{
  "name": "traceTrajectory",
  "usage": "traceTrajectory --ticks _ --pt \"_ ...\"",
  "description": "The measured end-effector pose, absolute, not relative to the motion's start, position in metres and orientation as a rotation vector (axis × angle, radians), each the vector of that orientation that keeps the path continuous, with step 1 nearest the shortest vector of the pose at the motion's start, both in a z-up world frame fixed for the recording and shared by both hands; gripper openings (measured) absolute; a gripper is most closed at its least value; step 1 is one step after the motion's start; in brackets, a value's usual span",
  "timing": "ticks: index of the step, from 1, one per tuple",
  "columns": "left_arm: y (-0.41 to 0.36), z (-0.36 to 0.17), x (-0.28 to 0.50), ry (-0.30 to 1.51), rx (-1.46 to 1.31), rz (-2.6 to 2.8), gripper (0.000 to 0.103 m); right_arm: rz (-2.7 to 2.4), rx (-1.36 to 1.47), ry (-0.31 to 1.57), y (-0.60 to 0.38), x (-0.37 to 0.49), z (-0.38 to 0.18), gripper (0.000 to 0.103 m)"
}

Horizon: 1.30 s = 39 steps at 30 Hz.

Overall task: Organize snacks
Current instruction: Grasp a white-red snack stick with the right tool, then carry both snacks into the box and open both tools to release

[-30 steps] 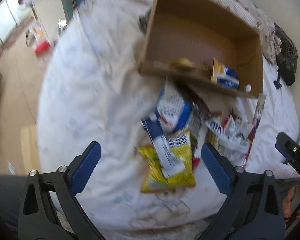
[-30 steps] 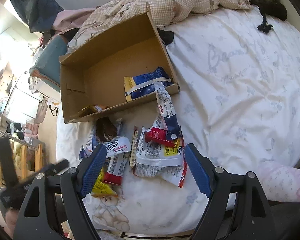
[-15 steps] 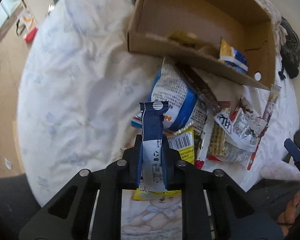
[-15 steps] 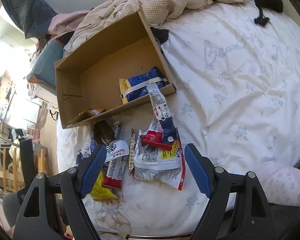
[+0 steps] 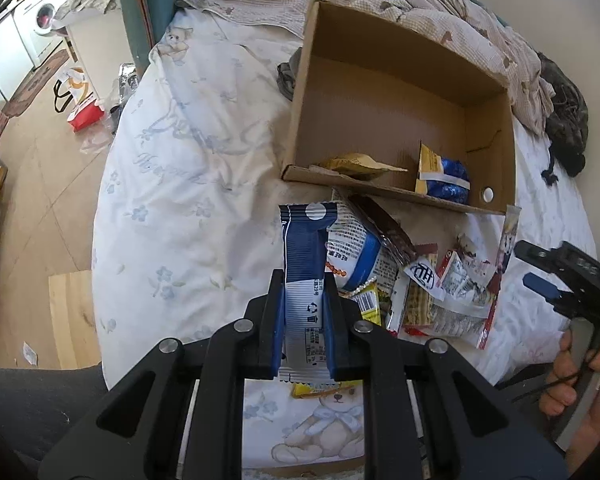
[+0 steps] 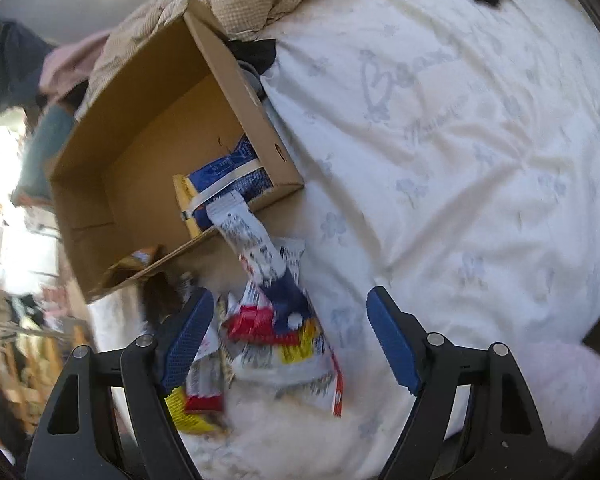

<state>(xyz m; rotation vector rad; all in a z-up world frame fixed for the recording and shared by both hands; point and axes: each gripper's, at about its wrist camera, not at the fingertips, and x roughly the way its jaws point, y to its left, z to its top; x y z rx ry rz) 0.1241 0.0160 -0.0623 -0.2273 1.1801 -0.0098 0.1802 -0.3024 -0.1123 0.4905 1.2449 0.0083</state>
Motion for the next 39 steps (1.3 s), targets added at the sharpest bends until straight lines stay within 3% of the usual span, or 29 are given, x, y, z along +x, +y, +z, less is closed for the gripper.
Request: traceTrajectory --ticks 9,12,13,14,39 --pt "0.014 -0.07 0.128 1.177 -0.209 0.015 0.013 0.034 0.331 1.257 -0.272 0.206 -0.125 0.061" --pt "0.013 -0.071 0.129 1.174 -0.207 0.017 0.013 0.037 0.311 1.271 -0.267 0.209 -0.129 0.044" --pt "0.013 -0.071 0.129 1.17 -0.204 0.019 0.013 0.038 0.298 1.279 -0.266 0.209 -0.129 0.028" --pt "0.013 -0.071 0.129 1.166 -0.202 0.022 0.013 0.035 0.28 1.28 -0.265 0.209 -0.13 0.02" --pt "0.02 -0.051 0.124 1.047 -0.188 0.072 0.013 0.314 0.449 0.849 -0.272 0.142 -0.023 0.019"
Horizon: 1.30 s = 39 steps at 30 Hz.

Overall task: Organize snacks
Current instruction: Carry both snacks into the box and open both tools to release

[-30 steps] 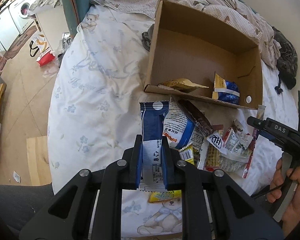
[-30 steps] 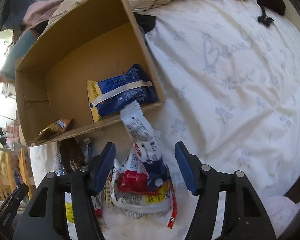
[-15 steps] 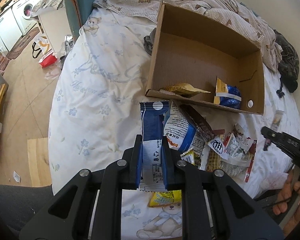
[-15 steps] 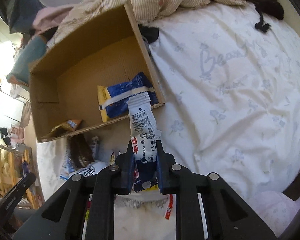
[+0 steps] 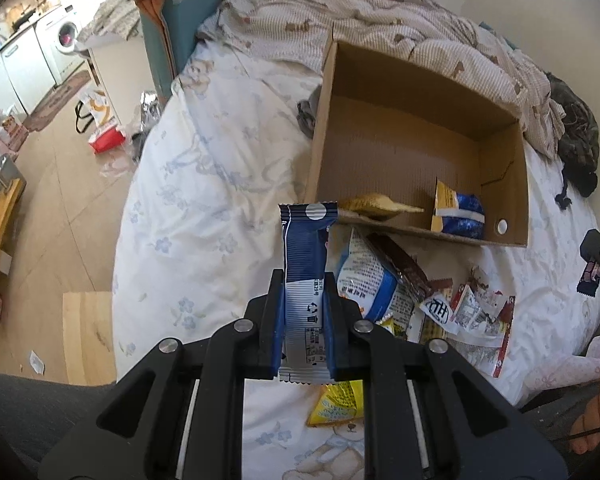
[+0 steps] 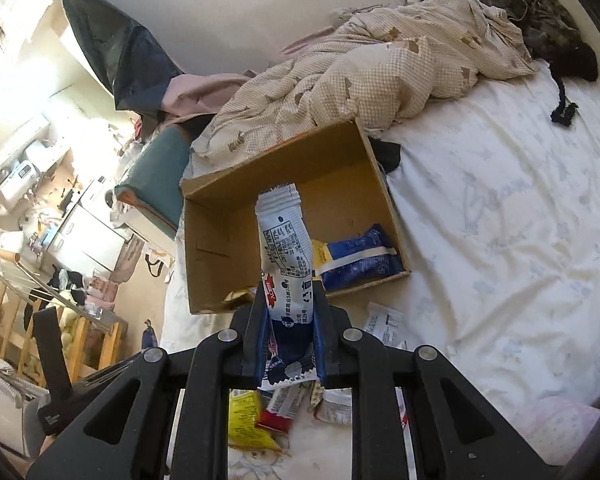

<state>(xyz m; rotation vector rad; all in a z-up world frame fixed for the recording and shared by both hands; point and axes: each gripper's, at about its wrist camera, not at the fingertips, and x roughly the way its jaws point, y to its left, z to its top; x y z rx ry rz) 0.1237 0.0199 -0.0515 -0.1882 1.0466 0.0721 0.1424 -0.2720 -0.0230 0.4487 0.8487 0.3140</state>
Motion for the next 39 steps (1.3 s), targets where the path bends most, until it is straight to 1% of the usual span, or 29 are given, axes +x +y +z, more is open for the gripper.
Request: traceTrajectory --ticks 14,19,28,31,39 --pt "0.022 -0.024 0.131 0.938 -0.163 0.102 0.013 0.355 0.501 0.84 -0.268 0.151 -0.019 0.019" --pt "0.019 -0.006 0.147 0.902 -0.145 0.1 0.013 0.358 0.483 0.839 -0.267 0.168 -0.018 0.019" --pt "0.007 0.01 0.189 0.845 -0.085 0.077 0.014 0.351 0.469 0.868 -0.262 0.198 -0.025 0.019" --pt "0.004 0.011 0.204 0.826 -0.087 0.053 0.014 0.347 0.449 0.867 -0.259 0.207 -0.025 0.019" --pt "-0.01 -0.005 0.245 0.861 -0.047 0.058 0.014 0.313 0.392 0.891 -0.259 0.242 -0.034 0.019"
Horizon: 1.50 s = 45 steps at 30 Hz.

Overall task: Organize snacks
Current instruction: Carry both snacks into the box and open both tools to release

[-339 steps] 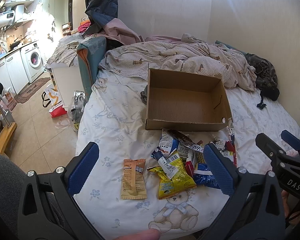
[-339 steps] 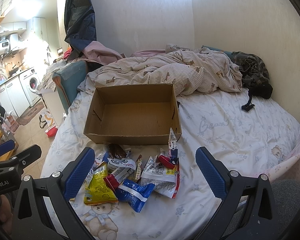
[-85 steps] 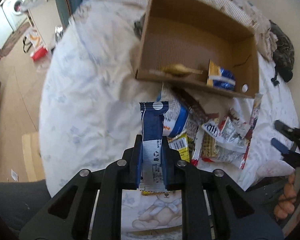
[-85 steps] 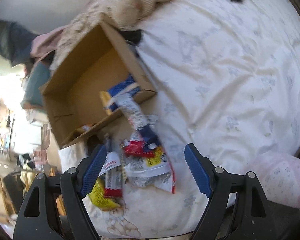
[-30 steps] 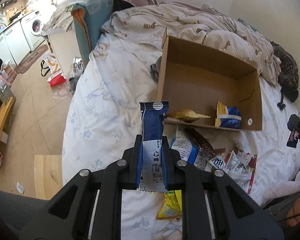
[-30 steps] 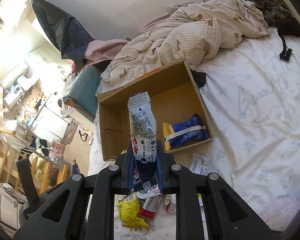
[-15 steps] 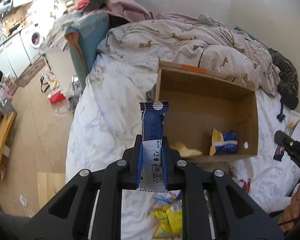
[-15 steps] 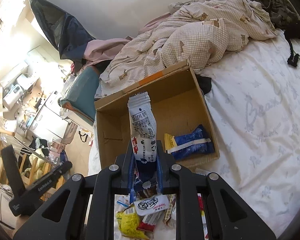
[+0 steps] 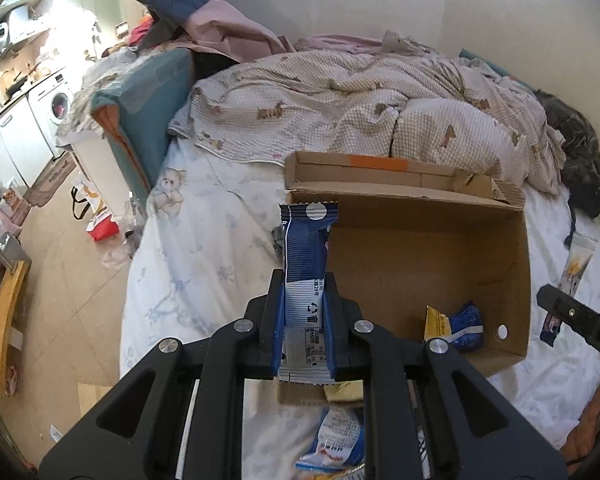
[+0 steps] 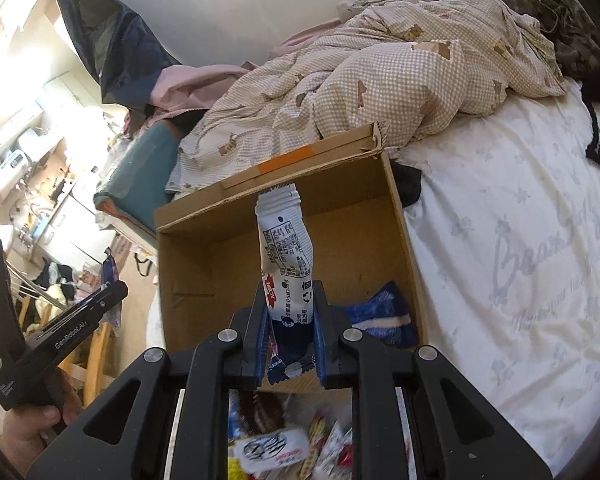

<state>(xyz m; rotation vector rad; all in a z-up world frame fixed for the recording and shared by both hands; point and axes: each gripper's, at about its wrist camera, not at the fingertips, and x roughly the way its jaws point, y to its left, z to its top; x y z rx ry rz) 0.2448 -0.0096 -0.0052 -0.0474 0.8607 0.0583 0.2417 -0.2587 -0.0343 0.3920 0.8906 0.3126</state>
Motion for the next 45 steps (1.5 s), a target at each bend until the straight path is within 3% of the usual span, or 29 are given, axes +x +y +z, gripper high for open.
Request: traceTrajectory --ticks 14,35,37,39,42,43,45 --pt "-0.035 -0.045 0.267 0.928 0.002 -0.02 0.014 0.262 0.361 1.038 -0.25 0.271 -0.072 0.019" --pt "-0.041 -0.051 0.27 0.953 -0.019 -0.058 0.015 0.213 0.431 1.109 -0.261 0.275 -0.089 0.023" --pt "-0.04 -0.05 0.27 0.954 -0.028 -0.059 0.022 0.202 0.426 1.118 -0.262 0.275 -0.09 0.023" --pt "-0.039 -0.049 0.269 0.951 -0.029 -0.046 0.047 0.203 0.438 1.124 -0.263 0.276 -0.091 0.023" --pt "-0.038 -0.044 0.267 0.923 -0.023 -0.029 0.068 0.205 0.439 1.121 -0.261 0.276 -0.09 0.024" --pt "-0.037 -0.042 0.266 0.915 -0.026 -0.028 0.072 0.206 0.439 1.118 -0.261 0.274 -0.089 0.028" --pt "-0.036 -0.038 0.264 0.893 -0.035 -0.018 0.081 0.204 0.442 1.109 -0.261 0.275 -0.088 0.05"
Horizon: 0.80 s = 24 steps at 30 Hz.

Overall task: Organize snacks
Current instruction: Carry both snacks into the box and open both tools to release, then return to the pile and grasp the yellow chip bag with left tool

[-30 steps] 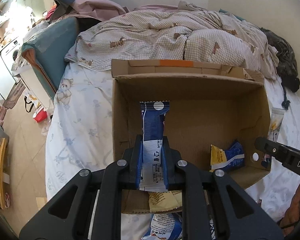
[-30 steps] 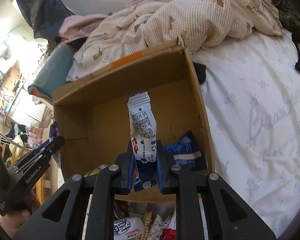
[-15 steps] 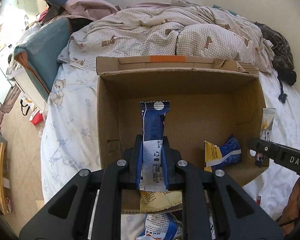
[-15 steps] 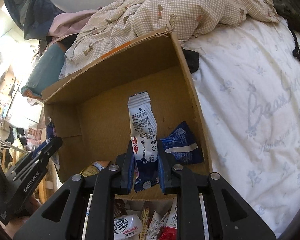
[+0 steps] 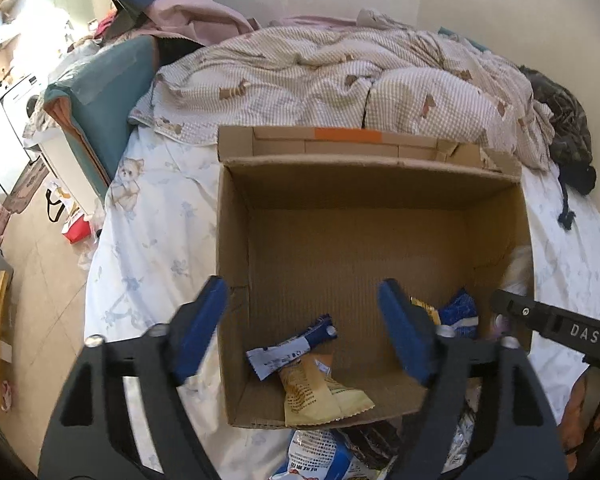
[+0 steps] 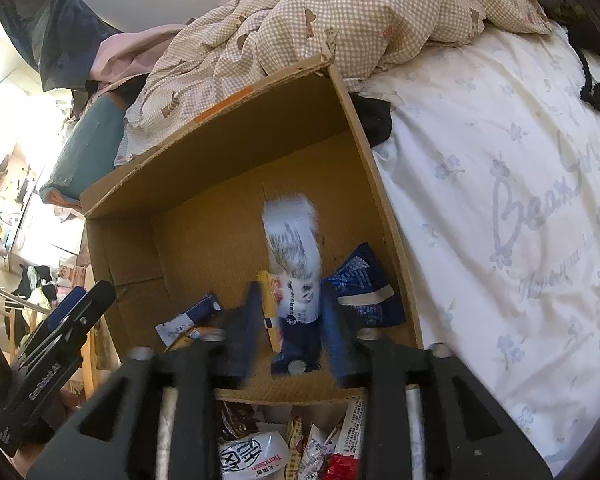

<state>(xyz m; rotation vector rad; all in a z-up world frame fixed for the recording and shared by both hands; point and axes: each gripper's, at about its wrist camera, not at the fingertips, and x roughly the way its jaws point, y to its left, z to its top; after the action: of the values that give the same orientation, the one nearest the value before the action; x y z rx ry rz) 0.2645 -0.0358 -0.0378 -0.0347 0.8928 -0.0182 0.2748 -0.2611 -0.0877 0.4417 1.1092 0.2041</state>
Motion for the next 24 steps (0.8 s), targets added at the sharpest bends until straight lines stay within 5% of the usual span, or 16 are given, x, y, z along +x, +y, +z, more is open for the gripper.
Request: traceTrajectory --ticks 1,2,24 --pt "-0.035 -0.036 0.264 0.884 -0.036 -0.012 0.082 0.199 0.448 1.092 -0.262 0.274 -0.085 0.074" --pt "-0.035 -0.035 0.264 0.88 -0.037 -0.009 0.084 0.194 0.451 1.071 -0.263 0.273 -0.083 0.083" --pt "-0.021 -0.006 0.233 0.841 -0.07 0.019 0.084 0.192 0.504 0.996 -0.279 0.24 -0.051 0.083"
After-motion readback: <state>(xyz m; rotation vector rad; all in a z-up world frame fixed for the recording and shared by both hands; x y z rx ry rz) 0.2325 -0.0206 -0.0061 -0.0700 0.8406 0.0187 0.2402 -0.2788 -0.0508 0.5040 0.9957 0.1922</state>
